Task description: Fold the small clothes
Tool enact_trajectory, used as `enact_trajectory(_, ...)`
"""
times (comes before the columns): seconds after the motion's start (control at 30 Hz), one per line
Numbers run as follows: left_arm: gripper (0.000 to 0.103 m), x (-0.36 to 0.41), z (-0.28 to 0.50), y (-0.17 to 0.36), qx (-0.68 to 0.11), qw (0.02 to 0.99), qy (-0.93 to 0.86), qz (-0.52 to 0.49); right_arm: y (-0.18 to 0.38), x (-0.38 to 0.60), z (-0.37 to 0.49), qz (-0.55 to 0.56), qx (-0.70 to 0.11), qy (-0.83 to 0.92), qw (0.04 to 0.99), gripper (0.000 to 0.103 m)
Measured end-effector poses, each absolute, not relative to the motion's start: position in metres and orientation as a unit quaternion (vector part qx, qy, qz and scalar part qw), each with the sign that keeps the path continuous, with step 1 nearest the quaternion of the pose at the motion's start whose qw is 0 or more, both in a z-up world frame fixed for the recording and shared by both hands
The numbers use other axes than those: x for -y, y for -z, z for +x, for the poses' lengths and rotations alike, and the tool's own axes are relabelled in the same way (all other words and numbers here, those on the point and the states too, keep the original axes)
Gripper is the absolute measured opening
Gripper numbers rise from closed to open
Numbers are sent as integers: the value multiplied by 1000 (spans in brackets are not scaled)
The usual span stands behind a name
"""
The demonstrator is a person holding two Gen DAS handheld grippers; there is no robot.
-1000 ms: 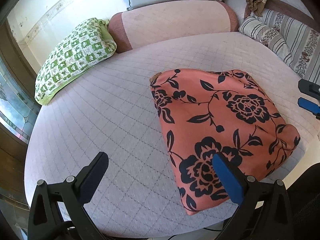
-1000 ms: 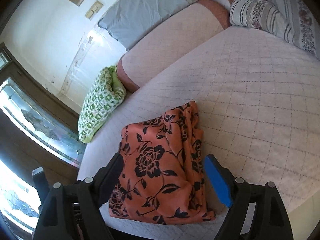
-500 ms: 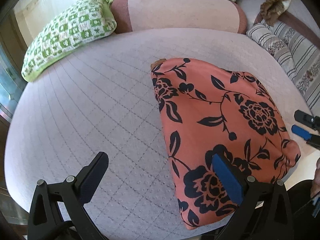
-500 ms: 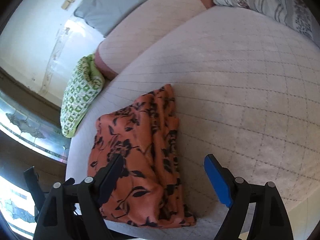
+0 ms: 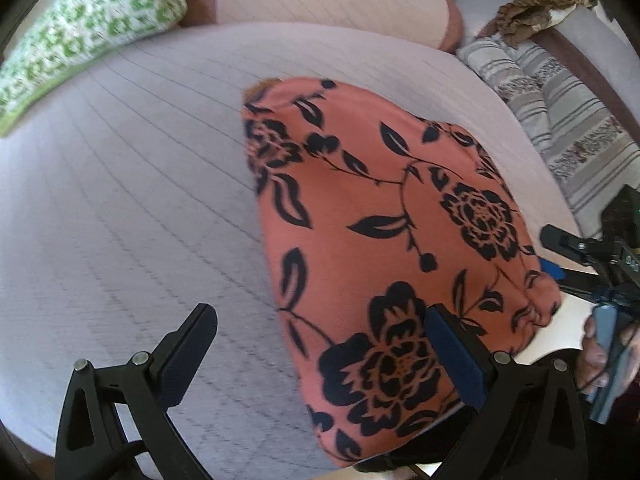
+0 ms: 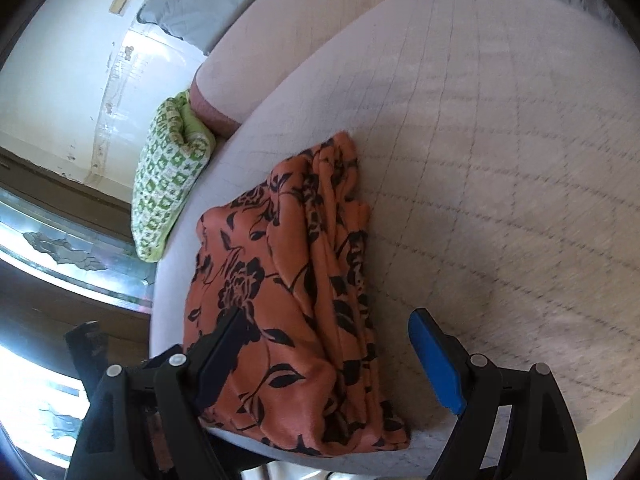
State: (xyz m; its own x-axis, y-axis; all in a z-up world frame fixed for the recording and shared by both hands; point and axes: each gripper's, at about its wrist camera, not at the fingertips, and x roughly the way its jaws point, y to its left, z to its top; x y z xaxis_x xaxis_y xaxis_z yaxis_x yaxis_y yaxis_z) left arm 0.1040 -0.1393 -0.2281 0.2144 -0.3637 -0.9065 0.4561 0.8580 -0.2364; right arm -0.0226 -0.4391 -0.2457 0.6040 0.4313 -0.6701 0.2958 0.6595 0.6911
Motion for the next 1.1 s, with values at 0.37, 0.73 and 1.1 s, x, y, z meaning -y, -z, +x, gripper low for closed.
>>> enact_trajectory(0.37, 103, 147, 119, 257, -608, 716, 342, -24, 276, 432, -1, 450, -476, -98, 750, 84)
enact_trajectory(0.73, 95, 160, 116, 260, -592, 722, 356, -22, 291, 423, 22, 460, -485, -140, 731, 64)
enact_trajectory(1.1, 50, 145, 107, 236, -556, 762, 331, 0, 257, 392, 20, 376, -460, -127, 794, 45)
